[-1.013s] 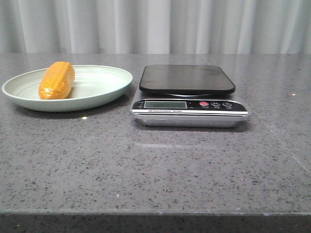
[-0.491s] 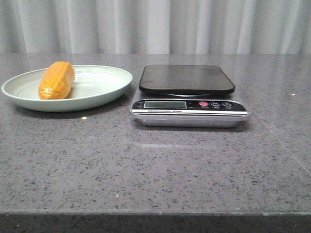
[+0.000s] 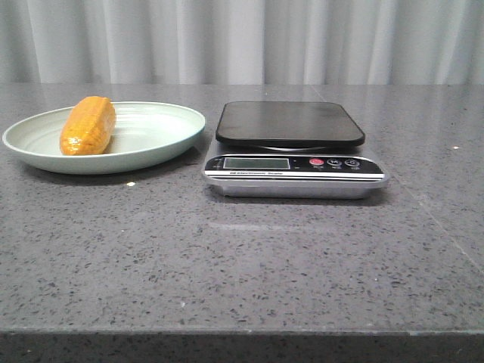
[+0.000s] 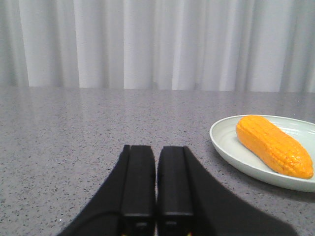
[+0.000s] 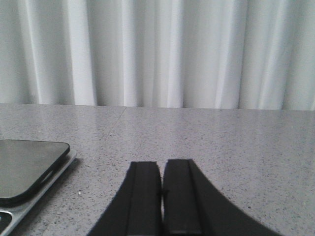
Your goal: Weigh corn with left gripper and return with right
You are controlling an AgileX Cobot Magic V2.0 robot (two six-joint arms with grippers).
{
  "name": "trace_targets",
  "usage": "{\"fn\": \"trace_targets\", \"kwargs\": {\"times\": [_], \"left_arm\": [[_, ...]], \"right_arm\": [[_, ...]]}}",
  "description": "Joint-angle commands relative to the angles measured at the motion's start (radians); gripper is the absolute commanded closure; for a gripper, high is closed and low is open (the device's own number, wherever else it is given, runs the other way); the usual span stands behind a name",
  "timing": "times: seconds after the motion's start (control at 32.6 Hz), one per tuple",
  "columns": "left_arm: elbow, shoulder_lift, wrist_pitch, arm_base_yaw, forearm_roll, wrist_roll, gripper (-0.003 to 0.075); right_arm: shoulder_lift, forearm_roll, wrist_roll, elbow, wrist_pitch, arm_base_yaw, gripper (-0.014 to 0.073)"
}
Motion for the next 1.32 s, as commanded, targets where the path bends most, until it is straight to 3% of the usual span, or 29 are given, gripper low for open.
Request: {"fn": "trace_targets", "kwargs": {"times": [0.0,0.12,0.37,1.29], "left_arm": [[0.006,-0.022,-0.080,-0.006,-0.001,-0.001,0.0594],[0.006,-0.022,-0.080,-0.006,-0.001,-0.001,0.0594],[0.006,-0.020,-0.080,-0.006,-0.001,-0.001,0.0594],[0.006,-0.020,-0.080,-0.006,-0.001,-0.001,0.0594]], "right_arm": [[-0.058,-0.012,-0.007,0.026,-0.110,-0.010,0.0409],[-0.146,-0.012,-0.007,0.091,-0.100,-0.010,0.0409],[-0.141,-0.012,-0.007,0.087,0.010,-0.010,0.0409],[-0.141,-0.012,-0.007,0.087,0.010,-0.010,0.0409]]}}
